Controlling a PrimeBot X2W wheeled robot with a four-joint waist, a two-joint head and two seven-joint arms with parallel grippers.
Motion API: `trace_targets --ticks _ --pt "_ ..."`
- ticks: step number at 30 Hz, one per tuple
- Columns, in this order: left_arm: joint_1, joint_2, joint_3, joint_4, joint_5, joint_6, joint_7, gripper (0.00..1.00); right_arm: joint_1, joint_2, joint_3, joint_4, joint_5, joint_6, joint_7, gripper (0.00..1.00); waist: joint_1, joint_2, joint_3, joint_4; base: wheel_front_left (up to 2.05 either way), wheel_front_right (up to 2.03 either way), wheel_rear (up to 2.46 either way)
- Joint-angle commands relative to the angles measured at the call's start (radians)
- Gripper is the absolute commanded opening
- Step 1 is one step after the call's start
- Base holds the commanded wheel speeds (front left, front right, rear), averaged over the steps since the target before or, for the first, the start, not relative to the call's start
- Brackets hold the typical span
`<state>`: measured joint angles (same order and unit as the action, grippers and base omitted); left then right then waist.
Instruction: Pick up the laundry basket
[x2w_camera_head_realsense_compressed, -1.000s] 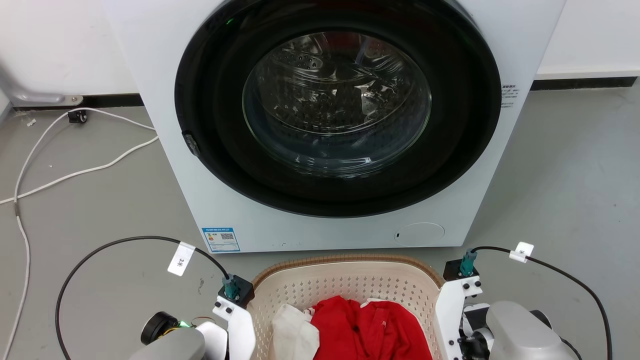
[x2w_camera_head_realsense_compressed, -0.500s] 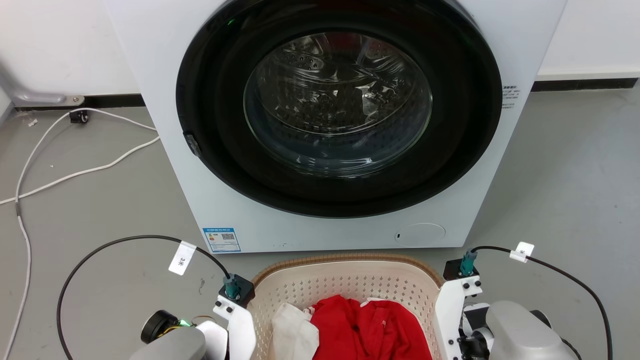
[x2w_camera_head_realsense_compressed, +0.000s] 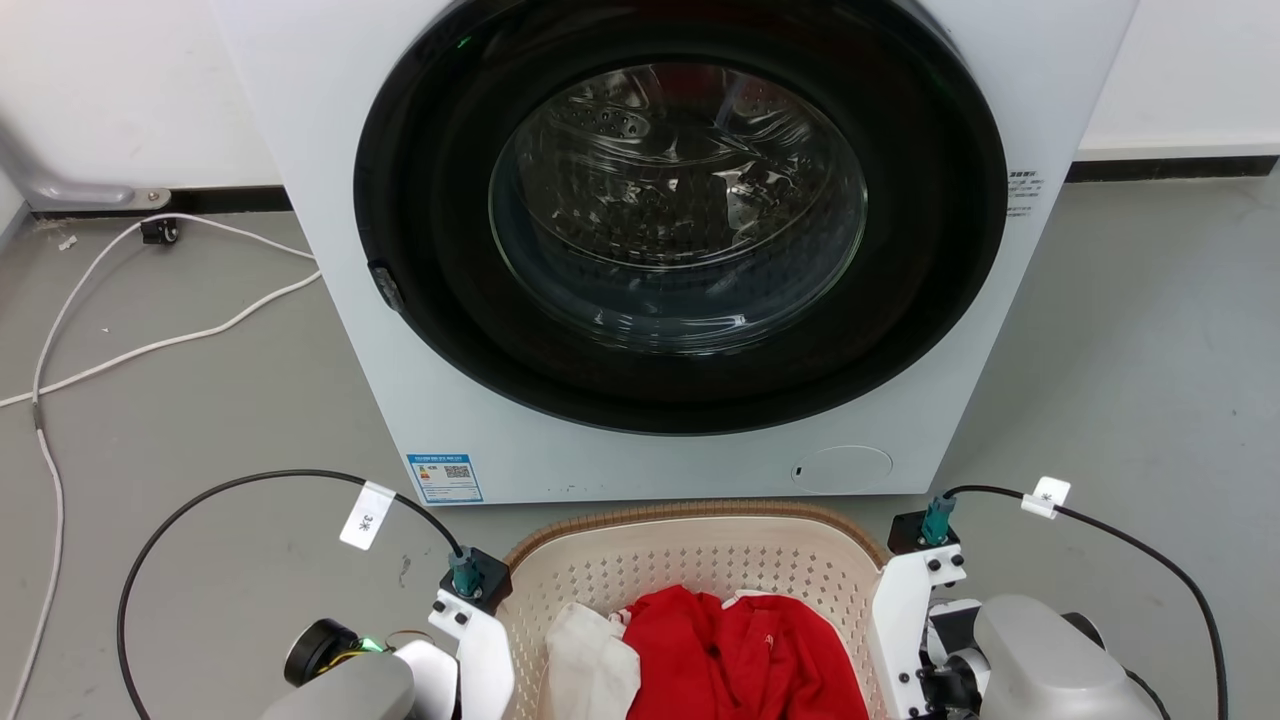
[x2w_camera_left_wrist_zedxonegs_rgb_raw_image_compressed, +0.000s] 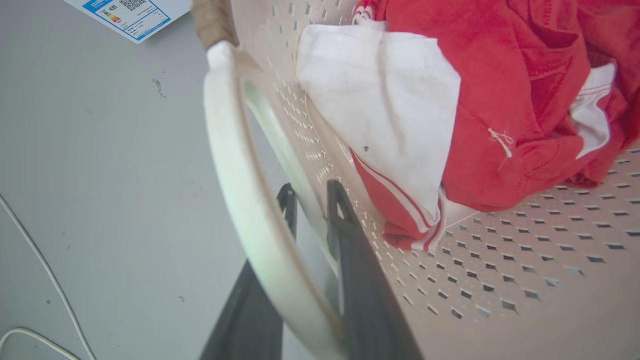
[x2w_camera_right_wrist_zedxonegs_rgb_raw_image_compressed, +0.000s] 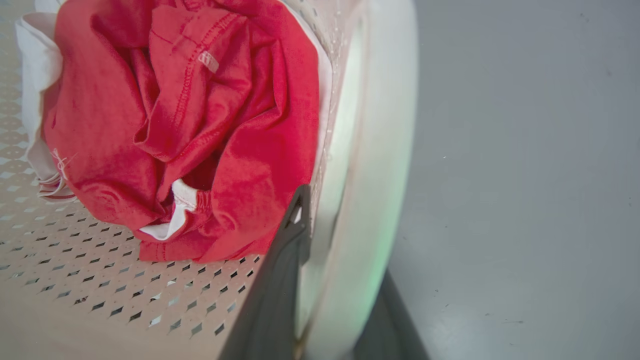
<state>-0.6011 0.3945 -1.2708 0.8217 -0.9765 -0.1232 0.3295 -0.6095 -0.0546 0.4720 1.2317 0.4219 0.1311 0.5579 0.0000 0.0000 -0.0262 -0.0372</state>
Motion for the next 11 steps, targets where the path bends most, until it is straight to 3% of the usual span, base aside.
trace_targets --ticks 1,11 --pt "0.000 0.014 -0.018 0.008 0.014 -0.011 0.008 0.00 -0.031 -0.028 0.004 -0.005 -0.003 -0.001 -0.013 0.00 0.0000 0.0000 0.000 0.000 0.00 0.00 0.00" --pt "0.003 0.016 -0.018 0.001 0.025 -0.011 0.018 0.00 -0.034 -0.028 0.014 0.003 0.008 -0.001 -0.011 0.00 0.0000 0.0000 -0.002 0.000 0.00 0.00 0.00"
